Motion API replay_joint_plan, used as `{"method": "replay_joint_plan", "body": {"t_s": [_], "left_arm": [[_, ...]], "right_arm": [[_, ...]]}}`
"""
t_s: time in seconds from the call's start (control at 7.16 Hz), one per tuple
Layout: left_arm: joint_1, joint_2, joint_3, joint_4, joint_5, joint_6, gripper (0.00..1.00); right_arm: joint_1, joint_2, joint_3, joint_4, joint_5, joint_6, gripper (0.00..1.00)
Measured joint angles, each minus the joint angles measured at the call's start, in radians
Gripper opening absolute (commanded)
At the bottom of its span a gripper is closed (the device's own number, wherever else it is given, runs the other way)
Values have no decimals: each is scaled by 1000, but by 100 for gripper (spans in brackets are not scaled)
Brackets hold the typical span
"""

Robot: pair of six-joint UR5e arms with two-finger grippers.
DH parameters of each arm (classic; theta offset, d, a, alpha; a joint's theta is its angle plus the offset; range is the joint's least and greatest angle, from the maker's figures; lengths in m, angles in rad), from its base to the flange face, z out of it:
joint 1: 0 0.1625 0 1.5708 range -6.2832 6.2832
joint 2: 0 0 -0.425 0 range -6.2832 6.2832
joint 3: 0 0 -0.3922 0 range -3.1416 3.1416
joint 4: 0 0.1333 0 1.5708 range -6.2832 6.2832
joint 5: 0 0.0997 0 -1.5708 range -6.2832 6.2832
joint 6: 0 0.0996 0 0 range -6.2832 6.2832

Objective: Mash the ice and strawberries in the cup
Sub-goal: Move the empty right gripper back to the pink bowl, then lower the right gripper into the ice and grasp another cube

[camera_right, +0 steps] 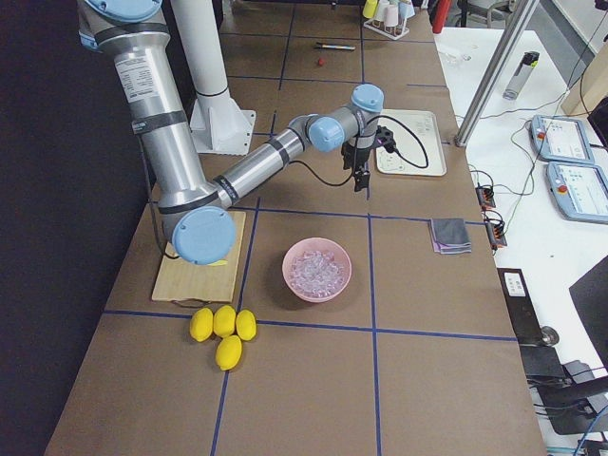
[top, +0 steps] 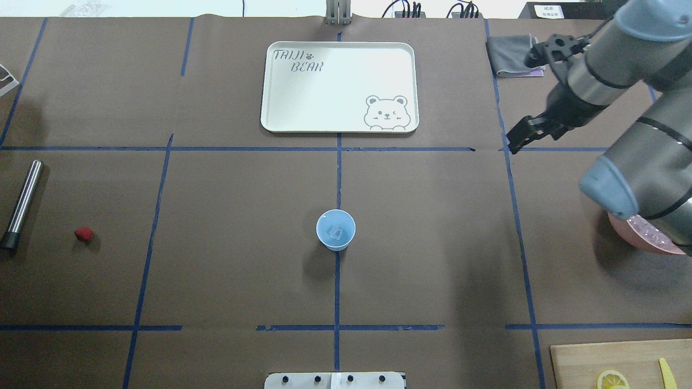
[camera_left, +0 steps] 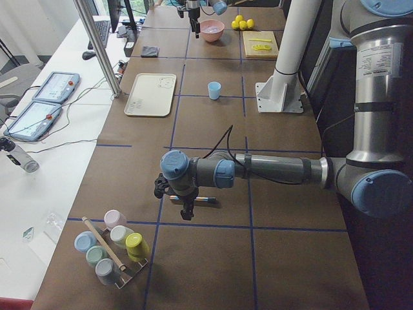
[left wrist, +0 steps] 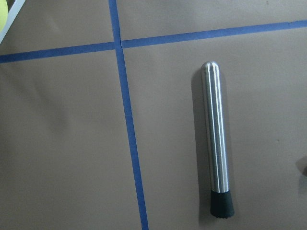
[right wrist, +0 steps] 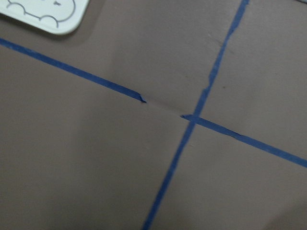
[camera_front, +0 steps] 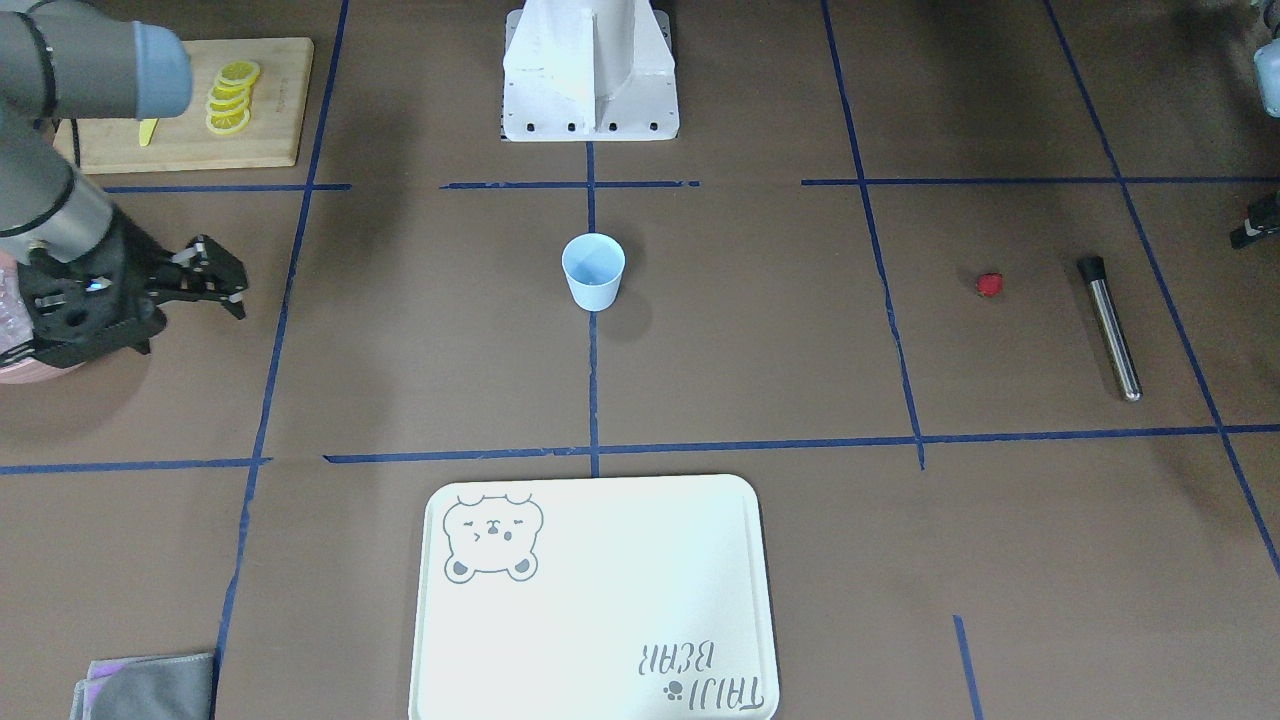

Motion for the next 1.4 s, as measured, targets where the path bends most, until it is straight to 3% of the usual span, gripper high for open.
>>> {"method": "replay_joint_plan", "body": {"t_s": [0.28, 0.56, 0.84, 1.4], "left_arm": [[3, 0, 0, 0, 1, 0, 100], [7, 0, 1, 0, 0, -1, 100], [14, 0, 1, 1, 0, -5, 100], [18, 1, 2, 1, 0, -3, 100]], "right_arm": [[102, -132, 0, 0, 36, -271, 100], [142, -251, -7, 61, 42, -404, 99], [146, -332, -46, 222, 42, -417, 99], [68, -359, -62, 277, 17, -419, 92]]}}
